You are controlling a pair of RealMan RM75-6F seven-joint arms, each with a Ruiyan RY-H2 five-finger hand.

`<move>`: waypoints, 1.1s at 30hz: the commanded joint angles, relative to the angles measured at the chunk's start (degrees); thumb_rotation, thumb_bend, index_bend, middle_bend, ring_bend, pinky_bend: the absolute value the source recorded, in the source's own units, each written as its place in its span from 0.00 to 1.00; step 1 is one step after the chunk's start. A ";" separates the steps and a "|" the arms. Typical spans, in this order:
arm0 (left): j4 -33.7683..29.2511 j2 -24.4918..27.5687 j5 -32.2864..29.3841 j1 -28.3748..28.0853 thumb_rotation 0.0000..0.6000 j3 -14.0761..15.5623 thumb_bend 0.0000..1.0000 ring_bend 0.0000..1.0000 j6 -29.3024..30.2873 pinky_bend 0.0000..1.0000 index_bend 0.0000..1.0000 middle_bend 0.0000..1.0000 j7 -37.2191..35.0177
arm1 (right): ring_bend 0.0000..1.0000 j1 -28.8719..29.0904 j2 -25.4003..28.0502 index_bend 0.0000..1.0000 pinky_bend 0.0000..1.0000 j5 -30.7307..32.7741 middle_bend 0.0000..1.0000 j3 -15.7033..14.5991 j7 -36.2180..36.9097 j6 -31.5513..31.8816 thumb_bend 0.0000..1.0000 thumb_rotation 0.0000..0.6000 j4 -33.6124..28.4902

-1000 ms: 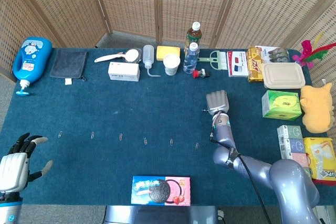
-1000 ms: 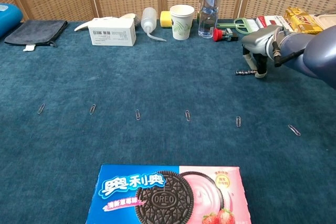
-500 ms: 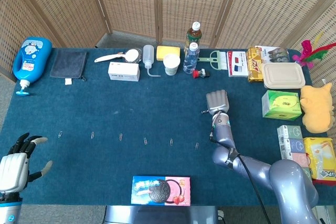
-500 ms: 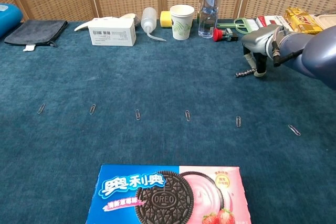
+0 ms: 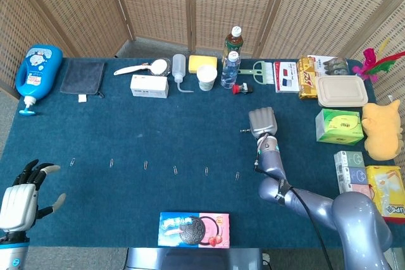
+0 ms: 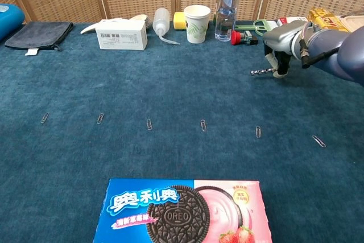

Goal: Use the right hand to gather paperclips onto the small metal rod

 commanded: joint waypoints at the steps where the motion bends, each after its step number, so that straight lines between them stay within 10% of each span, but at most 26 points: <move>1: -0.21 -0.09 0.25 -0.14 1.00 0.01 0.39 0.11 -0.07 0.22 0.28 0.25 0.27 | 0.81 -0.96 2.60 0.70 0.59 -1.32 0.77 0.10 1.05 1.97 0.43 1.00 -4.46; 16: -1.59 0.25 1.66 -0.19 1.00 0.11 0.39 0.11 0.69 0.22 0.28 0.25 1.07 | 0.81 -5.68 14.23 0.70 0.59 -7.76 0.77 -1.96 5.20 9.37 0.44 1.00 -23.53; 33: -3.00 1.67 3.31 -1.13 1.00 -0.79 0.39 0.11 1.05 0.22 0.28 0.25 2.74 | 0.82 -11.42 19.91 0.70 0.60 -20.58 0.77 -10.79 2.74 18.59 0.44 1.00 -36.28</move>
